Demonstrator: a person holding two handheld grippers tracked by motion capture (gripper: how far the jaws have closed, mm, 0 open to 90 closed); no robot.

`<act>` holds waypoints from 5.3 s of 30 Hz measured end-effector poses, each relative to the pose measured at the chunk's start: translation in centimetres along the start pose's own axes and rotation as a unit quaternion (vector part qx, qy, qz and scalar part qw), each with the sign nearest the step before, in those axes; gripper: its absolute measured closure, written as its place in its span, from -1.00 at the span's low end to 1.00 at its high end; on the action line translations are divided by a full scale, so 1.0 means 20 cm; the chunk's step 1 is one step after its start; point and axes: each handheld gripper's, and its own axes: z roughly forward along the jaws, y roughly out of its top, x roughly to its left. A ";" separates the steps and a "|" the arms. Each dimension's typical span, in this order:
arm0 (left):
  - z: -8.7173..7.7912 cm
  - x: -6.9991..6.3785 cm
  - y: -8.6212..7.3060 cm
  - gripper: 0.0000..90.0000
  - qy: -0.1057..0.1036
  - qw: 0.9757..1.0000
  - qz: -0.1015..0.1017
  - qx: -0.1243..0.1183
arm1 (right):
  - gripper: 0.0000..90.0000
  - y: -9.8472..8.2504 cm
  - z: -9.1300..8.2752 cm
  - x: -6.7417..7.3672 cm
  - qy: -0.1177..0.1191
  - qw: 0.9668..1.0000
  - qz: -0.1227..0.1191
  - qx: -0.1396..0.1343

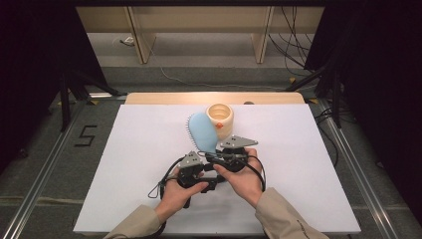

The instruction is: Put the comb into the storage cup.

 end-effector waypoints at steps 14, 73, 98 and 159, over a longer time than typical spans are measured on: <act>0.00 0.00 0.00 0.06 -0.007 1.000 -0.007 -0.006 | 0.57 0.00 0.00 0.00 -0.003 1.000 0.001 -0.007; -0.03 0.05 0.01 0.47 -0.027 0.995 -0.080 -0.048 | 0.56 0.01 0.00 0.02 -0.007 1.000 0.001 -0.028; -0.04 0.06 0.01 0.47 -0.046 0.993 -0.090 -0.054 | 0.53 0.02 -0.01 0.03 -0.007 1.000 -0.004 -0.028; -0.05 0.06 0.01 0.48 -0.060 0.993 -0.088 -0.057 | -0.65 0.06 -0.04 0.02 -0.014 0.999 -0.024 -0.028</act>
